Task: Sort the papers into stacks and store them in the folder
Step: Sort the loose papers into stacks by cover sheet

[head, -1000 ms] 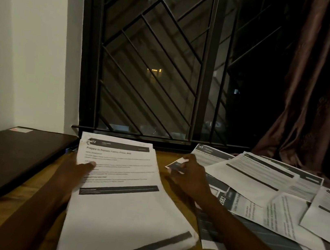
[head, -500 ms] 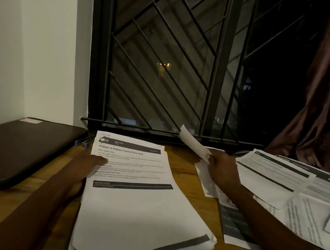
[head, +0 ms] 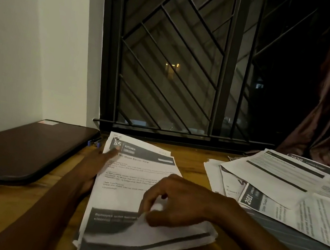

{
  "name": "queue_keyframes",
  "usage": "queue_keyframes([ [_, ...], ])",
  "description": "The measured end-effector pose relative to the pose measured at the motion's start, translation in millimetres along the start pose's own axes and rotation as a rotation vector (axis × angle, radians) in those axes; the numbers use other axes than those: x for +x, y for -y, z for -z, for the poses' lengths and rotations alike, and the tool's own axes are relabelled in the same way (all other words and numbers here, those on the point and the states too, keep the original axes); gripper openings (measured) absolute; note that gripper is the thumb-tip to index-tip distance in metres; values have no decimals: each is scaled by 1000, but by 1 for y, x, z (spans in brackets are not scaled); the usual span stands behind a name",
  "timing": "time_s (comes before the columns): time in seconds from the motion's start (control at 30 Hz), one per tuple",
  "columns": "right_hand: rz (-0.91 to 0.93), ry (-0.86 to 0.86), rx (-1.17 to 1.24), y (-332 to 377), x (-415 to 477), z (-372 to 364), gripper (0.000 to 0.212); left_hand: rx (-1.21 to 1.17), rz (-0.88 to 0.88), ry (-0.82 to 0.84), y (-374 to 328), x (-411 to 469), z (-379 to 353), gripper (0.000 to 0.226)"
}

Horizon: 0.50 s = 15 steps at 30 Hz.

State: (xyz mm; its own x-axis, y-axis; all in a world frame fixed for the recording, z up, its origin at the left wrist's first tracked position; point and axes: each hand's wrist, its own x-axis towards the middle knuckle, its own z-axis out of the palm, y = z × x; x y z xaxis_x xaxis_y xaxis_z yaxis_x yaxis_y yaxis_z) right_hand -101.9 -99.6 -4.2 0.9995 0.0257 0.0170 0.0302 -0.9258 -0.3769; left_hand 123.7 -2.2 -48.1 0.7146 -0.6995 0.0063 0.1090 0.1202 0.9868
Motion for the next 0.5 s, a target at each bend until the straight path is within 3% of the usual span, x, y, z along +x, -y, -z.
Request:
queue_keyframes([
  [0.07, -51, 40, 187, -8, 1, 3, 41, 103, -31, 37, -2, 1, -3, 19],
  [0.13, -147, -213, 280, -27, 5, 3, 52, 165, -33, 10, -4, 2, -4, 23],
  [0.2, -325, -476, 224, -50, 8, -6, 57, 150, -11, -11, -6, 4, -1, 19],
  [0.3, -433, -411, 254, -62, 13, -32, 60, 157, 42, 3, -7, 2, -2, 27],
  [0.4, -425, -363, 313, -54, 12, -29, 57, 204, 49, 90, -6, -4, -6, 18],
  [0.47, -455, -449, 300, -58, 4, -14, 48, 241, 53, 68, -3, -1, -3, 22],
  [0.5, -522, -498, 158, -64, -4, -5, 44, 247, 56, 46, 1, 2, 1, 23],
])
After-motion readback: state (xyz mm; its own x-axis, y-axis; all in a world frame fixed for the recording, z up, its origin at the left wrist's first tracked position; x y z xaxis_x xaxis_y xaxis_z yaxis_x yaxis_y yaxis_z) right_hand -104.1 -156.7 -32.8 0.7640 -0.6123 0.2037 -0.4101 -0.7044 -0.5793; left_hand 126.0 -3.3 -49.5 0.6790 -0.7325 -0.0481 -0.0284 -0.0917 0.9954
